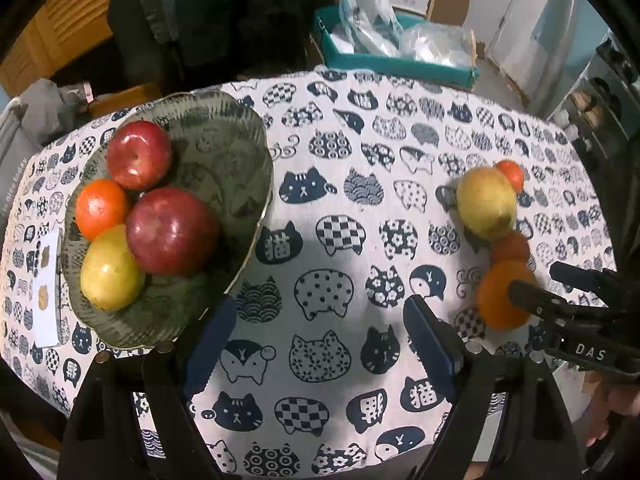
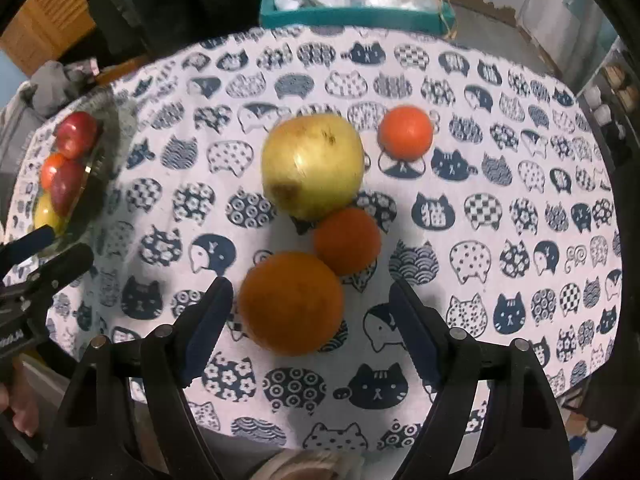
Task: Organize fruits
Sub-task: 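Grasp a large orange with the right gripper while the left gripper grasps a yellow-green pear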
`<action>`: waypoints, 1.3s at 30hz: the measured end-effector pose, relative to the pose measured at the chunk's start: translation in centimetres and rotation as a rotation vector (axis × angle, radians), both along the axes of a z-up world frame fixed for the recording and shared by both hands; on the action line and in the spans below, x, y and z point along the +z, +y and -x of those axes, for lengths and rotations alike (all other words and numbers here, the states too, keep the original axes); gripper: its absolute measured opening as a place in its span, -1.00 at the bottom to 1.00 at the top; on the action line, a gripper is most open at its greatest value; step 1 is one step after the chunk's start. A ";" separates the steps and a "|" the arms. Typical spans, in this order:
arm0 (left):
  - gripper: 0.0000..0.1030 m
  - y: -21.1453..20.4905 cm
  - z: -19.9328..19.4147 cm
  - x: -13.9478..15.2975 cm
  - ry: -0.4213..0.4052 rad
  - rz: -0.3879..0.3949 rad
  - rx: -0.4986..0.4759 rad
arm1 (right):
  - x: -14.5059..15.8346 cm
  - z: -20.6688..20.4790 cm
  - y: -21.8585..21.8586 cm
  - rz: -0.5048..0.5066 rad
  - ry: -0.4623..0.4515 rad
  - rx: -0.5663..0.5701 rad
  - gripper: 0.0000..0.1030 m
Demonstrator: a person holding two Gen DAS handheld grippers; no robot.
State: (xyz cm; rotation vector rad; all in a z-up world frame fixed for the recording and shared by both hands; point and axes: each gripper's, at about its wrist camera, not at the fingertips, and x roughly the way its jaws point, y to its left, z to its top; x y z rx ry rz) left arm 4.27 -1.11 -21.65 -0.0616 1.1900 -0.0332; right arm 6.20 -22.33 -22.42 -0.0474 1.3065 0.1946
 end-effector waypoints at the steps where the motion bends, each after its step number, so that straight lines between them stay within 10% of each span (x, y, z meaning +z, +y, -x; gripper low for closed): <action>1: 0.68 -0.2 0.0 -0.3 0.002 -0.011 -0.003 | -0.4 0.0 0.0 0.000 0.011 -0.003 0.58; 20: 0.68 -0.4 -0.6 -0.4 0.009 -0.001 0.007 | -2.9 -0.4 1.3 -0.035 0.073 0.024 0.23; 39: 0.68 -5.1 -4.2 1.7 -0.029 0.066 -0.028 | 3.5 -2.8 -6.3 0.040 -0.161 -0.085 0.23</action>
